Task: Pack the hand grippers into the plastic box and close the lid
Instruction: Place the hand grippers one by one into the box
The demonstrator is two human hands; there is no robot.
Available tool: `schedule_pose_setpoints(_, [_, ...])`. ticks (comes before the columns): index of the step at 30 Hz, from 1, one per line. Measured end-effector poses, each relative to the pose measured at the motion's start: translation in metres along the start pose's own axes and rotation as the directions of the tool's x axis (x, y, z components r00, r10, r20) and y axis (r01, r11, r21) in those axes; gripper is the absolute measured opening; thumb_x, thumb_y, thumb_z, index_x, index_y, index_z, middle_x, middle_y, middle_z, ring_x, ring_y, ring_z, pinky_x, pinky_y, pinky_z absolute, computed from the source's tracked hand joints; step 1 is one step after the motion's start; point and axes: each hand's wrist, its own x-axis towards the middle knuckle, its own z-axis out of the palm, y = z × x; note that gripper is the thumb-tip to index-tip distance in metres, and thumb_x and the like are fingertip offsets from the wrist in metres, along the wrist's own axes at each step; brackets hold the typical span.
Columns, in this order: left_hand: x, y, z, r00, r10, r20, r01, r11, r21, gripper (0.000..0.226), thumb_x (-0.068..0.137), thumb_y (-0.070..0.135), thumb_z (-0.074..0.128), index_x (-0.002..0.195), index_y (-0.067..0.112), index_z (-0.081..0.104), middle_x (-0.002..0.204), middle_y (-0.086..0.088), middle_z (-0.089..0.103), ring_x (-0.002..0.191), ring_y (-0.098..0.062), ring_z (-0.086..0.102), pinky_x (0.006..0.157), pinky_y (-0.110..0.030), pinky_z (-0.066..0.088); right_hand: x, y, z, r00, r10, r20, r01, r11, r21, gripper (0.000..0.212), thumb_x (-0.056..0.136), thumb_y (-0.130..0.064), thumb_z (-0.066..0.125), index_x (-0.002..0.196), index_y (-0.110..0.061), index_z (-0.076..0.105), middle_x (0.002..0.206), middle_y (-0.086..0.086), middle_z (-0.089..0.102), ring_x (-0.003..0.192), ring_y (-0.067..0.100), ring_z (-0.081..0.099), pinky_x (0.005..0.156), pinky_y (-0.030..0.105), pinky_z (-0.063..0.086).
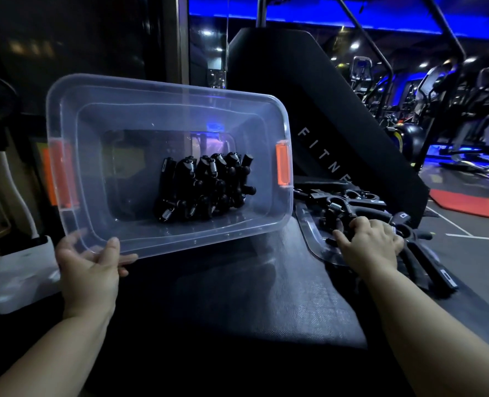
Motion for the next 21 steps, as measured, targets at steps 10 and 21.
schedule_pose_setpoints(10, [-0.0027, 0.0033, 0.0014, 1.0, 0.0, -0.013, 0.0, 1.0, 0.001, 0.045, 0.095, 0.007, 0.051, 0.134, 0.008, 0.029, 0.077, 0.002, 0.056, 0.049, 0.0, 0.064, 0.042, -0.01, 0.042, -0.0037, -0.0002, 0.0103, 0.997, -0.017, 0.073, 0.025, 0.994, -0.102, 0.065, 0.085, -0.073, 0.033, 0.124, -0.026, 0.054, 0.142, 0.01, 0.046, 0.133, 0.028, 0.039, 0.114, 0.053, 0.004])
schedule_pose_setpoints(21, [-0.0054, 0.0057, 0.0002, 1.0, 0.002, -0.008, -0.002, 1.0, 0.004, 0.045, 0.096, 0.006, 0.051, 0.134, 0.007, 0.028, 0.077, 0.0, 0.057, 0.05, -0.001, 0.064, 0.042, -0.01, 0.043, -0.0038, -0.0002, 0.0079, 0.998, -0.023, 0.066, 0.033, 0.987, -0.157, 0.067, 0.078, -0.077, 0.041, 0.114, -0.027, 0.065, 0.141, 0.008, 0.049, 0.129, 0.03, 0.043, 0.115, 0.05, 0.003])
